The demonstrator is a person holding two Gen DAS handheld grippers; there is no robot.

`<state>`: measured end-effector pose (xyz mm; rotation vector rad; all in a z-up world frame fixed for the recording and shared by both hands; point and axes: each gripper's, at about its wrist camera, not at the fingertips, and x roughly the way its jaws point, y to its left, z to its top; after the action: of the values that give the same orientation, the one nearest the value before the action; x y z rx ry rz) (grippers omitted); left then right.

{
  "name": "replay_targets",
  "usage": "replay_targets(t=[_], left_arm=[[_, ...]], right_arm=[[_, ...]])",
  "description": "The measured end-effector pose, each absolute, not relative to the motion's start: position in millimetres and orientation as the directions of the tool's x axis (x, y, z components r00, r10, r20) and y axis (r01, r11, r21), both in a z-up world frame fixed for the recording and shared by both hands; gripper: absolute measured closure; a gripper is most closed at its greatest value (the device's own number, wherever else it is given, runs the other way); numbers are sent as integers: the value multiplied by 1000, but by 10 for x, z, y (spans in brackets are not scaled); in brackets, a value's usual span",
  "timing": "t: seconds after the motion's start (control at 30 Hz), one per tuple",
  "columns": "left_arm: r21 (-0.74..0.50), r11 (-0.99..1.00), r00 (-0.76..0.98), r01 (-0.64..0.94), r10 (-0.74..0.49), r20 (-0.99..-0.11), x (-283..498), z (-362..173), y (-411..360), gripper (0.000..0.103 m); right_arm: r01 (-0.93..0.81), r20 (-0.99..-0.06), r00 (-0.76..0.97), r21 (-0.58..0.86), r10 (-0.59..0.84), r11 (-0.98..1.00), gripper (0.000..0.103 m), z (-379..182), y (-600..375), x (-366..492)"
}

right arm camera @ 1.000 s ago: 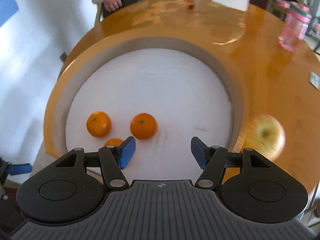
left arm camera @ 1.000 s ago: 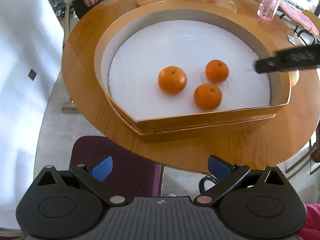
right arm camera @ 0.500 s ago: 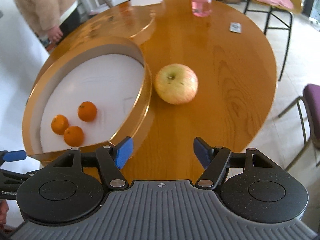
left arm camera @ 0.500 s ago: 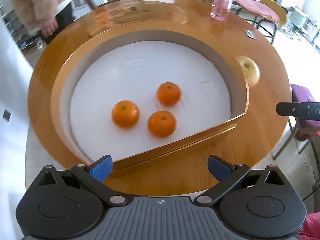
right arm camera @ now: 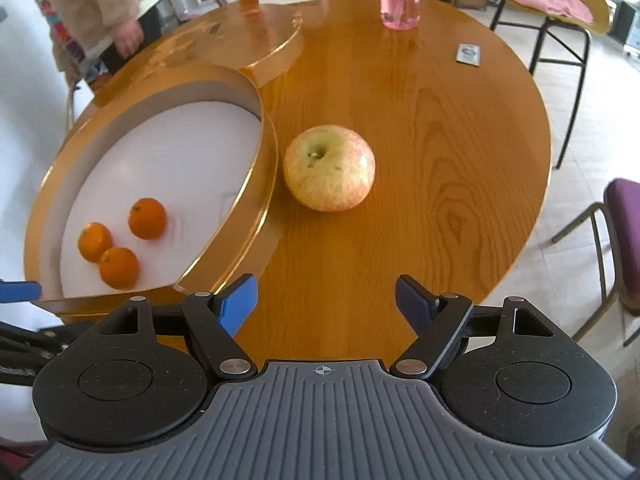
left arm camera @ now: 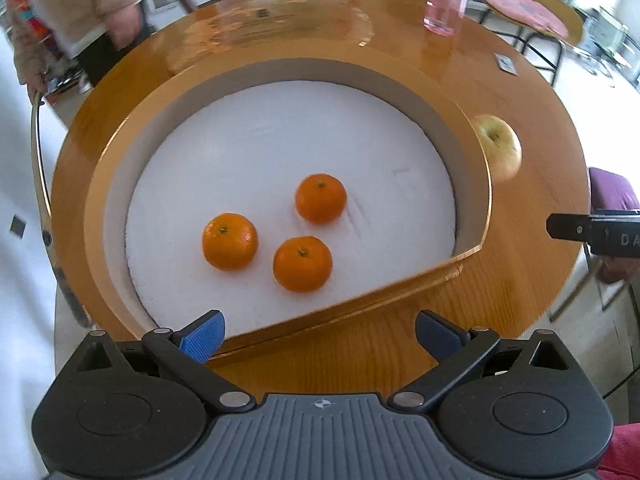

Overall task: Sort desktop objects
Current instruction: 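Move the right tool to the apple and close it around the apple, then carry the apple into the gold box, lower it beside the oranges, release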

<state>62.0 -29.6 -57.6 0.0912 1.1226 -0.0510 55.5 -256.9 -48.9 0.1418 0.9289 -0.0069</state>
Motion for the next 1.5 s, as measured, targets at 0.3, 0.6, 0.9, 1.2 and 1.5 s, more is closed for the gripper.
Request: replay_targets(t=[0.3,0.6,0.9,1.2,1.5], left_arm=[[71,996,417,-52,87,-905,722,-531,-367,2],[97,982,394,-160,153,-906,723,-482,-304,2],[107,980,386,-170,166,-907,722,-483,-359,2],[103,978,376,-183,166,-912,739,-508,-387,2],[114,983,375,-141,160,-913,826,-527,-560,2]], right_arm=[[-81,-802,589,67,102,994,15,-628,-2760,1142],[-255,-813,569,-34,122,966,14,-792,-2636,1598],[-363,-825,557,-133,100,922,16,-944,-2473,1835],[-295,-822,569,-174,27,939,20,-954,-2632,1825],[-282,-829,555,-115,64,952,14,-917,-2787,1878]])
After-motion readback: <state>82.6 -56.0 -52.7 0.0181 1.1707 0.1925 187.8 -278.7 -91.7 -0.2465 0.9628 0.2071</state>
